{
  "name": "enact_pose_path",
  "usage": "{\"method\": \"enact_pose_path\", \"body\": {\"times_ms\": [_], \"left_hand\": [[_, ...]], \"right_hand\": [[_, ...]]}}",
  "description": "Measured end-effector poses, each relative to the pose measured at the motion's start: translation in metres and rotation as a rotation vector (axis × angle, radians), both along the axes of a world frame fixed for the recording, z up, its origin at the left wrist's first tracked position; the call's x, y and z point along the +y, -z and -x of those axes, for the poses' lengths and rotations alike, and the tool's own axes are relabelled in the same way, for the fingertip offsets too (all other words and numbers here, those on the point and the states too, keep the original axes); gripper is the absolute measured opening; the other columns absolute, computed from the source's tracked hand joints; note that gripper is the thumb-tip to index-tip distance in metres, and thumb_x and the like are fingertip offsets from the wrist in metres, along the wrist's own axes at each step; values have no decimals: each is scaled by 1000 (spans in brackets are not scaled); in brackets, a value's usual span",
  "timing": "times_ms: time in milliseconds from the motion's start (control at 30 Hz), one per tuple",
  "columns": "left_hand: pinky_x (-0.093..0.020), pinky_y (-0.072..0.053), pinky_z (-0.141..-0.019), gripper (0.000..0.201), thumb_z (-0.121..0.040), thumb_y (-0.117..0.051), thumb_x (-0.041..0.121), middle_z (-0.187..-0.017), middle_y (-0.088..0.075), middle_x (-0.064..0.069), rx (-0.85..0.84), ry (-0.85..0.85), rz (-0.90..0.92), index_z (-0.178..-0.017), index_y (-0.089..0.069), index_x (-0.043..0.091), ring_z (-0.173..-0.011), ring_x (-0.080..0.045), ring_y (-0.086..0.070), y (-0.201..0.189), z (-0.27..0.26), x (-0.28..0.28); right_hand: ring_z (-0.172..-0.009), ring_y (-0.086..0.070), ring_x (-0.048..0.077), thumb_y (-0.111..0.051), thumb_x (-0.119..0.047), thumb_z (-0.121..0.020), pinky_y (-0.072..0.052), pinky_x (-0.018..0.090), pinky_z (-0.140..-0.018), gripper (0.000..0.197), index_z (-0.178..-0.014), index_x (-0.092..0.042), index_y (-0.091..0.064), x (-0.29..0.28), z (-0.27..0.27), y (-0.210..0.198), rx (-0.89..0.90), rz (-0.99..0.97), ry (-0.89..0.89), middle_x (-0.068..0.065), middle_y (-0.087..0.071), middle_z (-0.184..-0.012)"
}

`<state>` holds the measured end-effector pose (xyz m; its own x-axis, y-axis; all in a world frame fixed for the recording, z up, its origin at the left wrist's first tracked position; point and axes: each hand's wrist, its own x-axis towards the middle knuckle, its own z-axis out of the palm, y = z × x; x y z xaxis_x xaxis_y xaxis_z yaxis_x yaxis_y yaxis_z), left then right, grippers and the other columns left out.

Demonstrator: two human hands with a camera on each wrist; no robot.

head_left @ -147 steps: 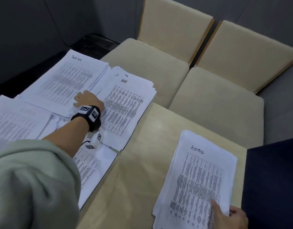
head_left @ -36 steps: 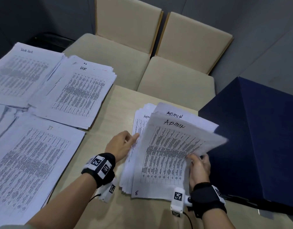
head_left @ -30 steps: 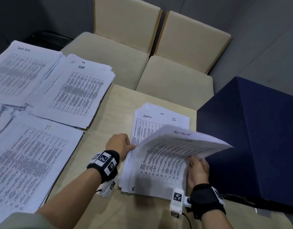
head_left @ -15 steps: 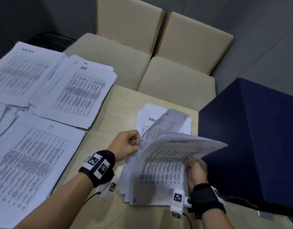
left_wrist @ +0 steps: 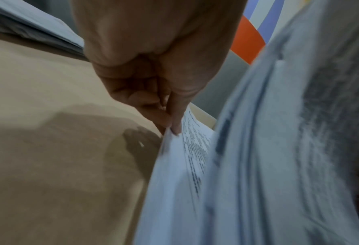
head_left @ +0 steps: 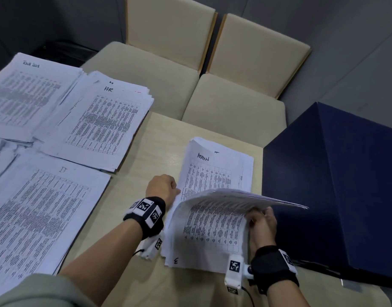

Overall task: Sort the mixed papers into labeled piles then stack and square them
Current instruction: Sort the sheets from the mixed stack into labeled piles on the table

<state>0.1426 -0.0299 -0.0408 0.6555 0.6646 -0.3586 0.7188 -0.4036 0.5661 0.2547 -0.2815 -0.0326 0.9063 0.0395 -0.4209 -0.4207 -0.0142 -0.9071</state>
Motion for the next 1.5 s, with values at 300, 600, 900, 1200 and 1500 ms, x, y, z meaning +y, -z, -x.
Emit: {"method": "enact_pose_path", "body": {"times_ms": [300,600,900,1200,1500], "left_hand": [[-28,-34,-54,37,-104,-33,41,-70,-56,-2,48,330,-493,-91,-59,19,-62,-25,-54,-33,6,23],[-34,-55,-83,23,-76,-59,-3,-91,-76,-13,-501,182,719,-93,-75,2,-83,-24,-71,-21,30,16],[-25,-30,-50,32,-82,-72,31,-65,-52,3,20,9,-12,-66,-46,19,-60,-17,-48,-4,4,3],[-37,-46,-94,61,-77,-61,6,-134,-53,-2,-17,260,-96,-135,-46,15,-118,-23,-56,-30,16,16],[-26,-57,-84,25,-96,-60,15,-112,-71,6,-896,-51,562,-121,-61,14,-100,-7,-69,-139,2,-8]], "right_hand": [[-65,-48,19,-51,19,-72,-40,33,-62,39,-51,-14,-58,6,1,-4,29,68,-16,2,-56,-58],[-85,-64,25,-55,15,-83,-52,34,-84,23,-81,-6,-62,19,8,-9,55,-40,11,12,-69,-85],[-80,-52,25,-62,-2,-68,-46,40,-76,20,-81,-14,-54,12,8,-11,16,-34,87,15,-55,-83],[-62,-52,11,-52,4,-87,-42,21,-60,23,-70,-12,-54,12,10,-44,-80,17,-20,-8,-58,-62],[-90,-65,1,-53,-4,-96,-50,20,-82,23,-90,-23,-65,62,15,-150,-407,-98,-144,-11,-71,-91]]}}
